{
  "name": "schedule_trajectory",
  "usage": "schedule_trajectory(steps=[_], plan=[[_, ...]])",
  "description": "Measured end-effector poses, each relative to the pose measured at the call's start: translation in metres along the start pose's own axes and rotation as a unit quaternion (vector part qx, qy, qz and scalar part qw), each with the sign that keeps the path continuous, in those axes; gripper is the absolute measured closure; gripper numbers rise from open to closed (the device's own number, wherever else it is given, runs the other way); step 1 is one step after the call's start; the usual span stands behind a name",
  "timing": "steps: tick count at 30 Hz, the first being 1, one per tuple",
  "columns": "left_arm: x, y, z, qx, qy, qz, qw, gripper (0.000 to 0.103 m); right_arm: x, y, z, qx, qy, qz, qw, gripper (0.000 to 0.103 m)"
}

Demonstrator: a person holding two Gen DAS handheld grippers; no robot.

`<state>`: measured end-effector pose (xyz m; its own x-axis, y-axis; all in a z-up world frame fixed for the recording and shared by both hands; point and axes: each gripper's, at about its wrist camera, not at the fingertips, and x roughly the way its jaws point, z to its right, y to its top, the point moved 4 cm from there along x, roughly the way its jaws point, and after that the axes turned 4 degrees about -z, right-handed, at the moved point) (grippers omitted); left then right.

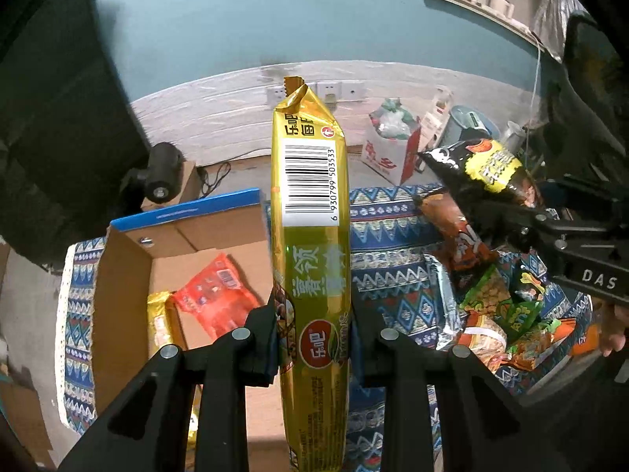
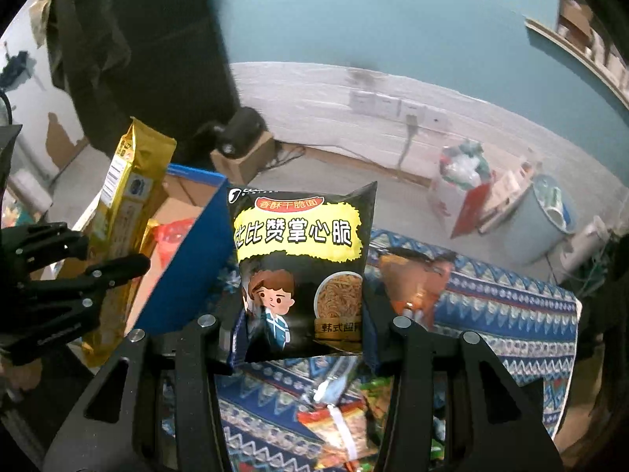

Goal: Organize snacks
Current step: 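Carry the wafer bar with the left gripper while the right gripper carries the black bag to the box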

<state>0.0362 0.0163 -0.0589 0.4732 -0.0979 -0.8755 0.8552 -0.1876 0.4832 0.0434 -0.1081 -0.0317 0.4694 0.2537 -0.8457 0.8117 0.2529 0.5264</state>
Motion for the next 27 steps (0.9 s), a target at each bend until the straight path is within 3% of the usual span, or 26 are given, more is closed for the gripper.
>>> schedule_trajectory(steps=[13,27], plan=[[0.003,-0.021,-0.07,-0.061,0.014,-0.013,0.9979,0.075,0.037,0.025,-0.062,-0.039,0.024,-0.022,0.999,0.058],[0.02,-0.046,-0.136,-0.107,0.062,-0.037,0.9916,0.075,0.072,0.045,-0.139,-0.084,0.056,-0.036,0.994,0.058]])
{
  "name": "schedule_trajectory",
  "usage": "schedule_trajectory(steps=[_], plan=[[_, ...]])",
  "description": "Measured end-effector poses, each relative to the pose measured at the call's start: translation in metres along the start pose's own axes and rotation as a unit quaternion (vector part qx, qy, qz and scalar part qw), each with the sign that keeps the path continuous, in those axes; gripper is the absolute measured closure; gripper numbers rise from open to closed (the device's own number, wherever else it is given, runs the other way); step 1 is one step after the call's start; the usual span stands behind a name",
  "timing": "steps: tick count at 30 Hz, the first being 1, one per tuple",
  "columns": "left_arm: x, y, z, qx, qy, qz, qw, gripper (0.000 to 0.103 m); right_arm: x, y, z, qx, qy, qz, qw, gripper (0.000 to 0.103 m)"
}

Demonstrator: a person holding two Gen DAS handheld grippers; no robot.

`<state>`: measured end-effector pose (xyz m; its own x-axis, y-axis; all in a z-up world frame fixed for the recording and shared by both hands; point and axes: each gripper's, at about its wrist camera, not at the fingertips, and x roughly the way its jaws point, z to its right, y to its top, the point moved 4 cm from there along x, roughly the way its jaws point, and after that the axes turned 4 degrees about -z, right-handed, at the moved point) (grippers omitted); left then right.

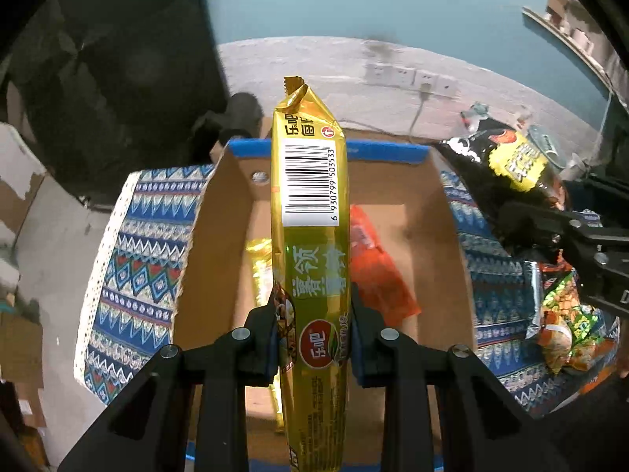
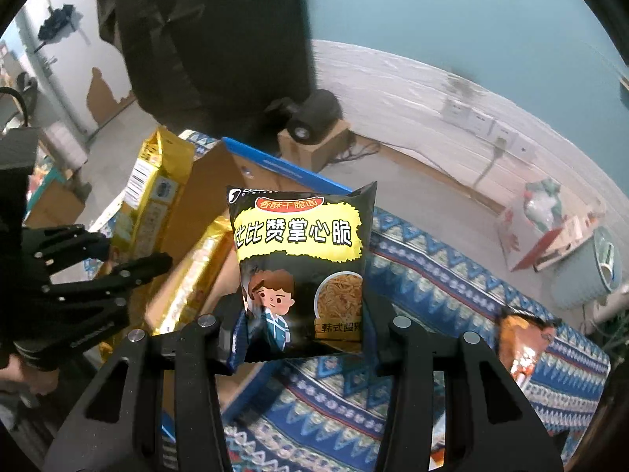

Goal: Organize snacks
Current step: 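Carry the wafer bar with the left gripper while the right gripper carries the black bag to the box, then release the wafer bar and black bag into the box with both grippers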

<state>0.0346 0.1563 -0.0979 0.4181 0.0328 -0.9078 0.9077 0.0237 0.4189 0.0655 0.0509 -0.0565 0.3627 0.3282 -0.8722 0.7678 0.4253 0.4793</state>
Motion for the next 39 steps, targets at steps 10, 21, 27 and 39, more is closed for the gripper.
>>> schedule_trajectory(steps=[10,21,27,39], plan=[[0.024,-0.007,-0.032,-0.027,0.019,-0.027,0.9991,0.074,0.036,0.007,-0.029,-0.016,0.015,-0.032,0.999,0.058],[0.032,-0.013,-0.046,-0.04,0.056,-0.054,0.9961,0.042,0.053,0.01,-0.041,-0.018,0.032,-0.045,0.998,0.058],[0.016,-0.011,-0.05,-0.044,0.056,-0.038,0.9967,0.037,0.062,0.01,-0.045,-0.022,0.037,-0.054,0.998,0.058],[0.002,-0.013,-0.051,-0.045,0.058,-0.026,0.997,0.036,0.074,0.007,-0.046,-0.015,0.043,-0.062,0.997,0.049]])
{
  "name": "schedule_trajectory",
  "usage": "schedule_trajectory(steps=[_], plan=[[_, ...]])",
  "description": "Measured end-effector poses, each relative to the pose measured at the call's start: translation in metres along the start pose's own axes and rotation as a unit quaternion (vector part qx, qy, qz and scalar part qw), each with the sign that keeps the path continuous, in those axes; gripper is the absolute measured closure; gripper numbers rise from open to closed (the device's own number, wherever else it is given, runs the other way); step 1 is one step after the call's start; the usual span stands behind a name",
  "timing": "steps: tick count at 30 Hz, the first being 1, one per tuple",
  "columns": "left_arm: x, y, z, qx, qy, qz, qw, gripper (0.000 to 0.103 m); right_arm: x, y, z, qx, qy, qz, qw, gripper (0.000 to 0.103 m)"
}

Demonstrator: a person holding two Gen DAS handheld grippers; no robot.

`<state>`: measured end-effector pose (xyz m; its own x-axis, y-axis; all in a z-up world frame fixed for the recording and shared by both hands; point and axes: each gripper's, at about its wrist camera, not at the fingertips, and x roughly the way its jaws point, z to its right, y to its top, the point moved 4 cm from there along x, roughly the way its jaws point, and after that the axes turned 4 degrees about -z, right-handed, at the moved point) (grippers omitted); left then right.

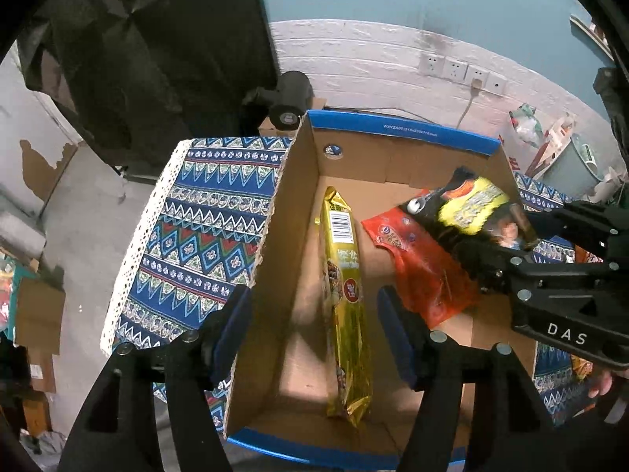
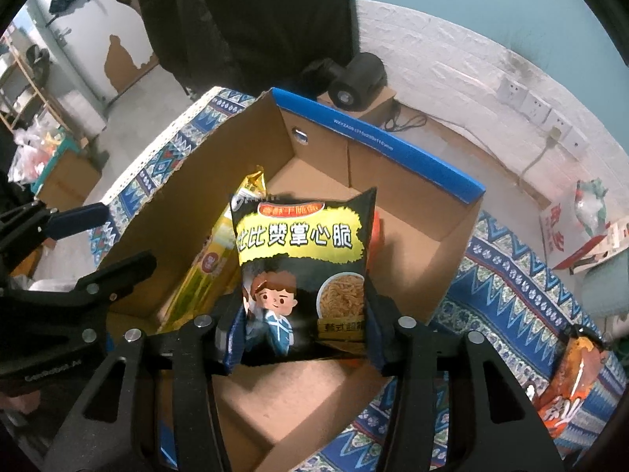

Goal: Organize snacks
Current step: 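Release the wafer bar and black bag into the box with both grippers, then move both grippers back over the snack pile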

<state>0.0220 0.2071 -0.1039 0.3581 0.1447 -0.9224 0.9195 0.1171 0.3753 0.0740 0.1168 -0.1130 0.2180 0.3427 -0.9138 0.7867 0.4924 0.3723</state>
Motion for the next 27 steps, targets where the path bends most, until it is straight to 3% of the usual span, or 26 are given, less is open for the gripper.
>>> schedule_trajectory(steps=[3,13,27], plan=[[-0.003,0.001,0.002,-0.003,-0.004,0.001,1.0,0.036,-0.004,-0.002,0.001,0.003,-0.008,0.008,1.0,0.033],[-0.012,0.004,0.032,0.02,-0.026,0.008,0.9994,0.033,-0.035,-0.018,0.024,0.027,-0.033,0.025,0.999,0.027],[-0.028,-0.001,0.105,0.089,-0.062,0.011,0.9941,0.033,-0.083,-0.077,0.084,0.076,-0.072,0.028,0.994,0.025]])
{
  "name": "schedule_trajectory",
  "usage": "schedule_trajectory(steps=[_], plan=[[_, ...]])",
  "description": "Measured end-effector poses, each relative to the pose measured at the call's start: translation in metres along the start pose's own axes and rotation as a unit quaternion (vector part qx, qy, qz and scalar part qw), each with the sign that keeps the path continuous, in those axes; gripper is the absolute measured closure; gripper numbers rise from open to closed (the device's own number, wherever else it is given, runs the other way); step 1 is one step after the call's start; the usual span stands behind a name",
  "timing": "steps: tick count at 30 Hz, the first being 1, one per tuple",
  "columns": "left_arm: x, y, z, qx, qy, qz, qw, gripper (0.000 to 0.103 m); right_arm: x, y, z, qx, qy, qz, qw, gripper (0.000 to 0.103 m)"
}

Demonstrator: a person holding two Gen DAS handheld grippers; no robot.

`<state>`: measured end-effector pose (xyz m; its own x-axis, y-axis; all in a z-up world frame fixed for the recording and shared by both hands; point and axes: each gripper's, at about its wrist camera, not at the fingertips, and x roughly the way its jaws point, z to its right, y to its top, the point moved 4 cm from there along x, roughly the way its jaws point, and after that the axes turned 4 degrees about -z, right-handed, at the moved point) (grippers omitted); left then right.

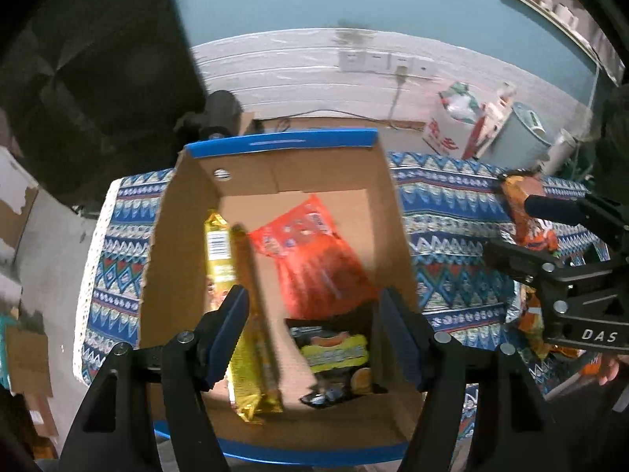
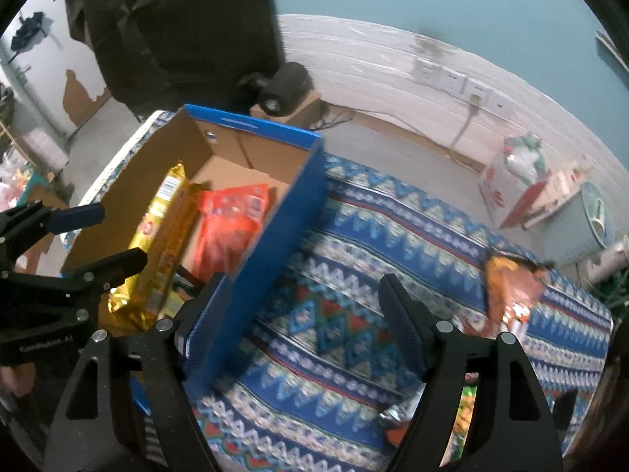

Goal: Organize snacks
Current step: 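Move both grippers back over the snack pile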

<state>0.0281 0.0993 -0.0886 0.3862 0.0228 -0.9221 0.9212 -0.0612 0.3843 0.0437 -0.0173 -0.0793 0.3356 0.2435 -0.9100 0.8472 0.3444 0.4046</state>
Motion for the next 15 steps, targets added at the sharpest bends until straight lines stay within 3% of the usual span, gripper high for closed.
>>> schedule_trajectory(steps=[15], plan=[[-0.002,0.006,0.084,0.079,-0.02,-0.001,0.9967,0.033,-0.04,-0.058,0.076,0.04,-0.046,0.0,0.998,0.023]])
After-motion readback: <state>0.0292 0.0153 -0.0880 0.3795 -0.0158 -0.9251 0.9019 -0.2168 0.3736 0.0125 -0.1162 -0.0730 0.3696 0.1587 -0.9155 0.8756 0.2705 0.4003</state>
